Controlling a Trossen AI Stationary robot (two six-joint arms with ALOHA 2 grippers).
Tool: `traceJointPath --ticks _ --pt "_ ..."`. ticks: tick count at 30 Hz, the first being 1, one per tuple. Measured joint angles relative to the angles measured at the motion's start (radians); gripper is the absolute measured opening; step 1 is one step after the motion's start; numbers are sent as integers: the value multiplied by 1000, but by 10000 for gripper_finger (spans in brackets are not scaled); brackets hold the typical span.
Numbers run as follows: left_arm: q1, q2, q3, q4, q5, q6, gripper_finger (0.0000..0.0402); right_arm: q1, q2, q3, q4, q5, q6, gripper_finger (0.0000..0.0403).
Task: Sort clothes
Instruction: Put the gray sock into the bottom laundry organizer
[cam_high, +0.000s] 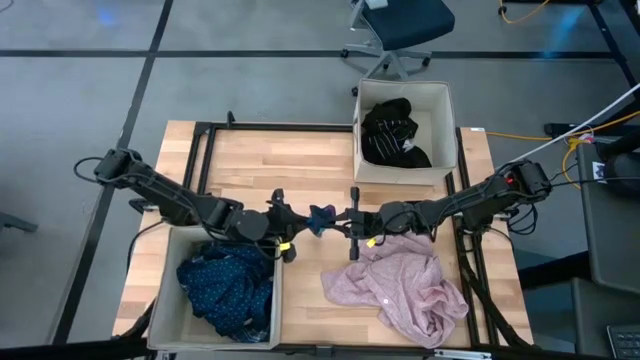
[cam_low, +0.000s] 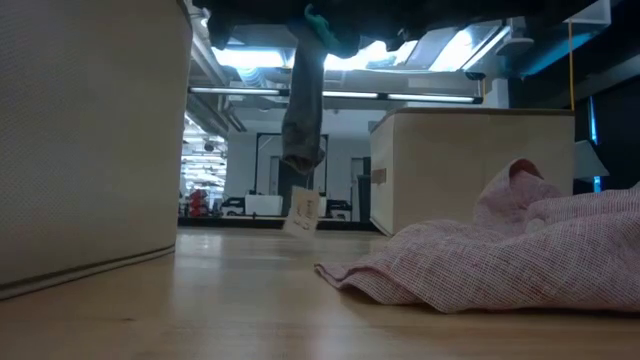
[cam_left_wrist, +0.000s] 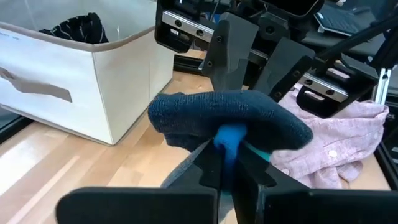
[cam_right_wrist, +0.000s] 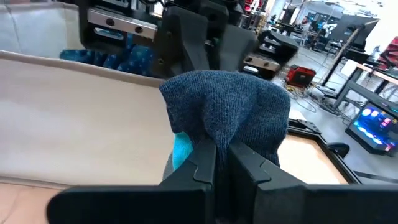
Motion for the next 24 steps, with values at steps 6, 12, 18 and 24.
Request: traceJointPath --ticks 6,12,18,24 --pt "-59 -58 0 -50 -6 5 4 2 -55 0 -76 32 0 24" --pt "-138 -163 0 -73 4 60 2 0 -149 0 -222 57 6 24" --pt "-223 -262 0 -59 0 187 2 0 -188 0 -339 56 56 24" --pt "-329 -348 0 -3 0 286 2 0 -180 0 -388 59 87 24"
